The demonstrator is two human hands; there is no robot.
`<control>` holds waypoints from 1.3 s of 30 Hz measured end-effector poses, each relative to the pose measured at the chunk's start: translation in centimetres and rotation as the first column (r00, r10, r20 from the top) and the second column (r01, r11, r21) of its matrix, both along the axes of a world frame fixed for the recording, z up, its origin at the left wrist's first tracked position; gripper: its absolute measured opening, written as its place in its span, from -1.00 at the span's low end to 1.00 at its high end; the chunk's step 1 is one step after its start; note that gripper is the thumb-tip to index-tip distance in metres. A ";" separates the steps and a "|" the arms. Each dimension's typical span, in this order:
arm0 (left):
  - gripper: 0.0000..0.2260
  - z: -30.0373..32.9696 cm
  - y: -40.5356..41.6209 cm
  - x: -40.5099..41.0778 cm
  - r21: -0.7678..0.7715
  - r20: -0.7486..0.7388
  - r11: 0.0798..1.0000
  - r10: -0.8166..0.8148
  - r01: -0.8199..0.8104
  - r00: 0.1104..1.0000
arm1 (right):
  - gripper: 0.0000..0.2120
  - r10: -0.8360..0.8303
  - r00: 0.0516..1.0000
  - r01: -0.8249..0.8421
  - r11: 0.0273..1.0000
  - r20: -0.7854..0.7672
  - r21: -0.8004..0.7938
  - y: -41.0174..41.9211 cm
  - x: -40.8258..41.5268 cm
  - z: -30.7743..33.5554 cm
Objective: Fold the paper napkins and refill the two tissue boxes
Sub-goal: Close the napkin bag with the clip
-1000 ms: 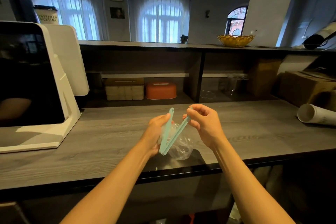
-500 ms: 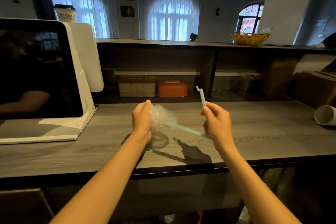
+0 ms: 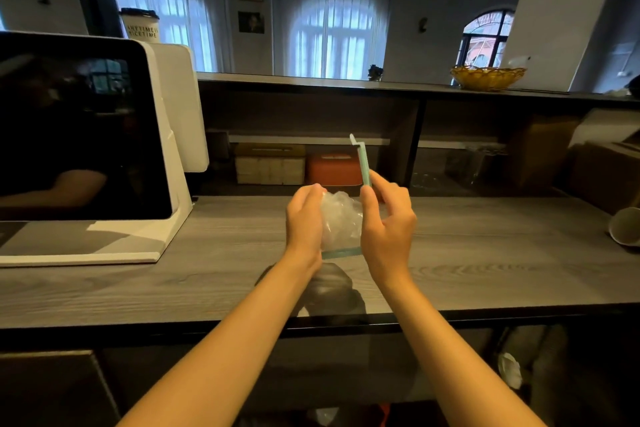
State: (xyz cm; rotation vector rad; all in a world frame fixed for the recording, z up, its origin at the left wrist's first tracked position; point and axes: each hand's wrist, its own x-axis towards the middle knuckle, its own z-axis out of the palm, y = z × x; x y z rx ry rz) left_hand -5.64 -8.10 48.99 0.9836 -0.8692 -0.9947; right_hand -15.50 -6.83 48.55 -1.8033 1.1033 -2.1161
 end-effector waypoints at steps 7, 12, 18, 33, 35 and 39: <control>-0.77 -1.4 1.0 -0.9 -0.100 0.226 0.988 -0.089 0.115 0.970 | -0.73 0.088 0.977 -0.095 0.995 0.196 0.024 -1.5 0.7 1.3; -0.61 -2.6 1.2 0.0 -0.054 0.126 0.892 -0.439 0.448 0.890 | -0.87 0.124 0.964 -0.181 0.953 0.235 0.244 -2.5 0.2 1.2; -0.17 -3.4 1.1 1.5 0.056 0.264 0.745 -0.654 0.665 0.709 | -0.86 0.092 0.905 -0.316 0.797 0.415 0.515 -3.5 -0.4 1.6; -0.35 -1.9 0.0 3.1 0.019 -0.017 0.780 -0.625 0.625 0.781 | -0.22 0.619 0.685 -0.256 0.698 -0.385 0.668 -2.6 -5.6 0.4; -0.43 -1.9 0.1 2.9 0.016 -0.086 0.770 -0.634 0.638 0.768 | -0.22 0.566 0.696 -0.224 0.756 -0.442 0.615 -2.5 -5.3 0.3; -0.63 -2.2 0.2 2.3 0.002 -0.177 0.798 -0.593 0.603 0.785 | -0.35 0.517 0.714 -0.228 0.810 -0.472 0.541 -2.5 -4.8 0.0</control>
